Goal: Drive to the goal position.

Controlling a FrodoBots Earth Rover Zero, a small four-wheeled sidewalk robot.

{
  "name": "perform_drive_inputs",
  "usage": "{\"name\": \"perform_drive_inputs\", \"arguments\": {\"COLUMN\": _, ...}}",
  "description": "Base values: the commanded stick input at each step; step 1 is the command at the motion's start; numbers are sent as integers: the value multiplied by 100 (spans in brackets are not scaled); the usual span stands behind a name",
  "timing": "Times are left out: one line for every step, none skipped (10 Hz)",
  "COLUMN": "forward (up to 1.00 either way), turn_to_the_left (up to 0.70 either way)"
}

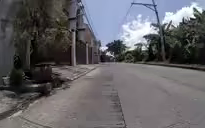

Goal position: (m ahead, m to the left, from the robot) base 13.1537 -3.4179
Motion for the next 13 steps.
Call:
{"name": "perform_drive_inputs", "arguments": {"forward": 100, "turn_to_the_left": -1}}
{"name": "perform_drive_inputs", "arguments": {"forward": 100, "turn_to_the_left": -1}}
{"name": "perform_drive_inputs", "arguments": {"forward": 100, "turn_to_the_left": -1}}
{"name": "perform_drive_inputs", "arguments": {"forward": 100, "turn_to_the_left": -1}}
{"name": "perform_drive_inputs", "arguments": {"forward": 100, "turn_to_the_left": -1}}
{"name": "perform_drive_inputs", "arguments": {"forward": 100, "turn_to_the_left": -1}}
{"name": "perform_drive_inputs", "arguments": {"forward": 100, "turn_to_the_left": -1}}
{"name": "perform_drive_inputs", "arguments": {"forward": 100, "turn_to_the_left": -1}}
{"name": "perform_drive_inputs", "arguments": {"forward": 100, "turn_to_the_left": -1}}
{"name": "perform_drive_inputs", "arguments": {"forward": 100, "turn_to_the_left": -1}}
{"name": "perform_drive_inputs", "arguments": {"forward": 100, "turn_to_the_left": -1}}
{"name": "perform_drive_inputs", "arguments": {"forward": 100, "turn_to_the_left": -1}}
{"name": "perform_drive_inputs", "arguments": {"forward": 100, "turn_to_the_left": -1}}
